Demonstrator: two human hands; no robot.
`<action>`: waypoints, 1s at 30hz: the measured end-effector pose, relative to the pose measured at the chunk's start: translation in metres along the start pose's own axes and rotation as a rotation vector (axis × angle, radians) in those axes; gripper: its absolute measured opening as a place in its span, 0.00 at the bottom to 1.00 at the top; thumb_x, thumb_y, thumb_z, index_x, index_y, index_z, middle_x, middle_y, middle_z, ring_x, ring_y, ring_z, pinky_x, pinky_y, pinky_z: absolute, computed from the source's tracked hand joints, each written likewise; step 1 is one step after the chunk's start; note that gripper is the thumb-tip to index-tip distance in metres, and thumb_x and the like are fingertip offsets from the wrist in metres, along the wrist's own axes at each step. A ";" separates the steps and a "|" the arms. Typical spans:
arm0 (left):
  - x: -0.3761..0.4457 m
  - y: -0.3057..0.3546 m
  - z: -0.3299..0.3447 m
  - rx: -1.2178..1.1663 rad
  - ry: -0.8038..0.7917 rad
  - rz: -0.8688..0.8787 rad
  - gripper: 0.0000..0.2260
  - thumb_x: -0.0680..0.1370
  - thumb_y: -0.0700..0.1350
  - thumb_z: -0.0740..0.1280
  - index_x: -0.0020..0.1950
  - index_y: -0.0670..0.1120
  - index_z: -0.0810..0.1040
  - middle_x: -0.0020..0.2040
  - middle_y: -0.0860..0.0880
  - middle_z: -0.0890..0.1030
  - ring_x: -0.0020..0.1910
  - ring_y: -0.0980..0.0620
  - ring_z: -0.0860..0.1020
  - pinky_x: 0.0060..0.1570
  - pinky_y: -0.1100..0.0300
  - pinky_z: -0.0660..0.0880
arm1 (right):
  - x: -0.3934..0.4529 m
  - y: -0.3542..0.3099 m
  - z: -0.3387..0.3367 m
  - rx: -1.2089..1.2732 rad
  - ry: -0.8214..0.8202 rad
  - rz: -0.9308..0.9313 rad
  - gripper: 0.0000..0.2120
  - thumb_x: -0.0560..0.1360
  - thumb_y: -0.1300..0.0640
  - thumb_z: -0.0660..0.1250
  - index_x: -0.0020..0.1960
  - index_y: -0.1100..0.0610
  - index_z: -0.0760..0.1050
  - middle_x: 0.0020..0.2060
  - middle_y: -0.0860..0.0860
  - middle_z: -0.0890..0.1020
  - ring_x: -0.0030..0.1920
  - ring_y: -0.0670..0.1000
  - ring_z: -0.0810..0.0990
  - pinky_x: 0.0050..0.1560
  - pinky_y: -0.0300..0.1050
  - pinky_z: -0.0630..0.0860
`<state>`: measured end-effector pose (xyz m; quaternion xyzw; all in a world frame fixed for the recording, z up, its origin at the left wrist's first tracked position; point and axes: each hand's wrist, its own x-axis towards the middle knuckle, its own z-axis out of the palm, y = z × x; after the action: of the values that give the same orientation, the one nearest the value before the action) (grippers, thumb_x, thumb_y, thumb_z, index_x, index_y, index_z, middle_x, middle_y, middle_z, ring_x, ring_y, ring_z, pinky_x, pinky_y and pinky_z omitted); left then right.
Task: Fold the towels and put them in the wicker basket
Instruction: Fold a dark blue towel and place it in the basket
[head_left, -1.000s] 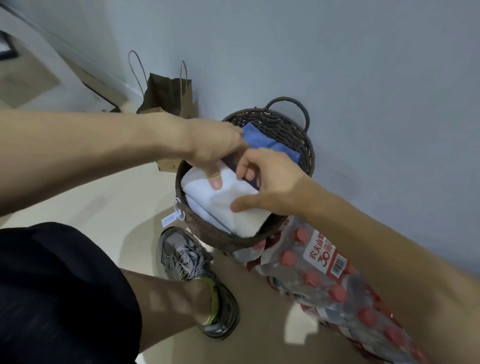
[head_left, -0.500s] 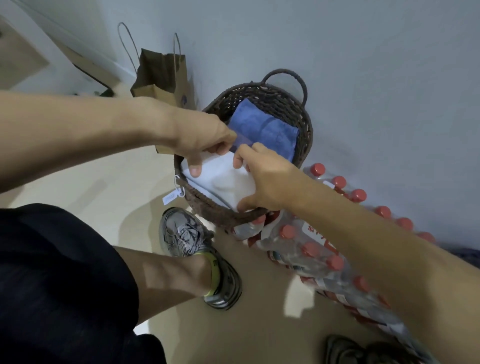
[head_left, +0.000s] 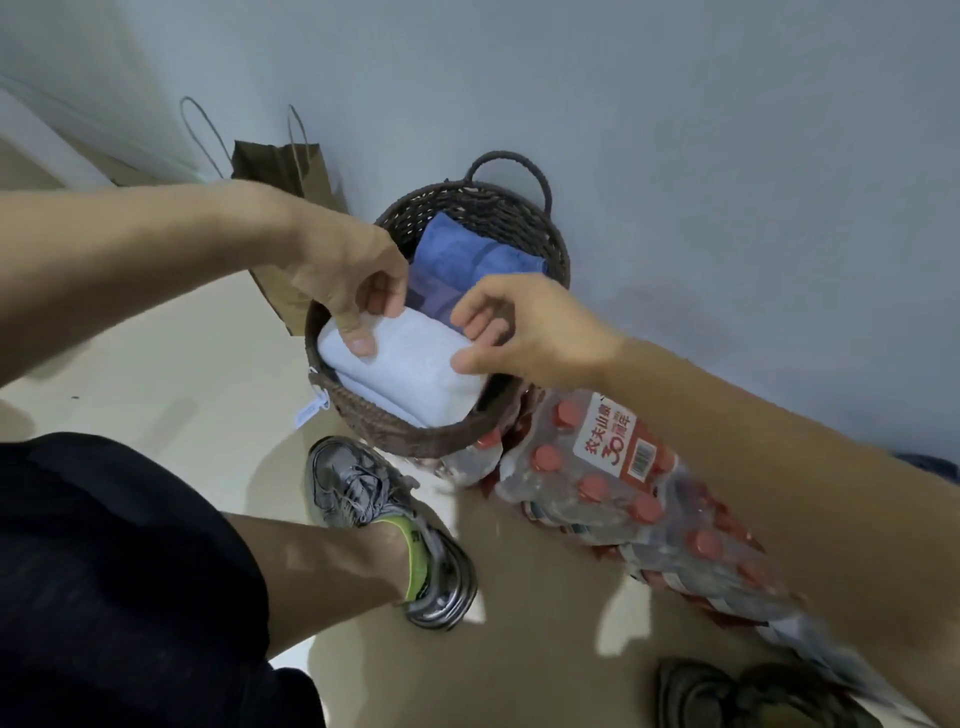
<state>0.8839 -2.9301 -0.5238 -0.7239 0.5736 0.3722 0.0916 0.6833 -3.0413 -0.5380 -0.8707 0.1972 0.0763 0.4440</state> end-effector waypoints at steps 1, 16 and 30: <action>0.000 0.001 -0.004 -0.005 0.003 -0.016 0.19 0.62 0.52 0.82 0.48 0.51 0.79 0.43 0.52 0.81 0.42 0.53 0.78 0.41 0.66 0.74 | -0.011 0.002 -0.008 0.069 0.041 -0.003 0.13 0.69 0.56 0.78 0.50 0.54 0.79 0.42 0.48 0.79 0.34 0.43 0.75 0.46 0.40 0.80; 0.112 0.309 -0.003 -0.141 0.171 0.405 0.10 0.77 0.53 0.69 0.45 0.47 0.80 0.37 0.52 0.83 0.34 0.56 0.80 0.38 0.62 0.77 | -0.281 0.187 -0.174 -0.109 0.316 0.584 0.06 0.76 0.56 0.71 0.46 0.59 0.79 0.33 0.53 0.83 0.29 0.48 0.78 0.35 0.43 0.77; 0.226 0.514 0.160 -0.401 0.287 0.461 0.39 0.73 0.51 0.74 0.78 0.49 0.57 0.72 0.42 0.61 0.70 0.41 0.68 0.68 0.56 0.66 | -0.390 0.316 -0.127 -0.303 0.519 0.911 0.33 0.73 0.43 0.72 0.73 0.51 0.64 0.68 0.60 0.63 0.64 0.60 0.71 0.65 0.47 0.70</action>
<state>0.3671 -3.1796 -0.6310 -0.6238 0.6445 0.3830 -0.2210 0.1926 -3.2030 -0.5773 -0.7416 0.6443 0.0712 0.1725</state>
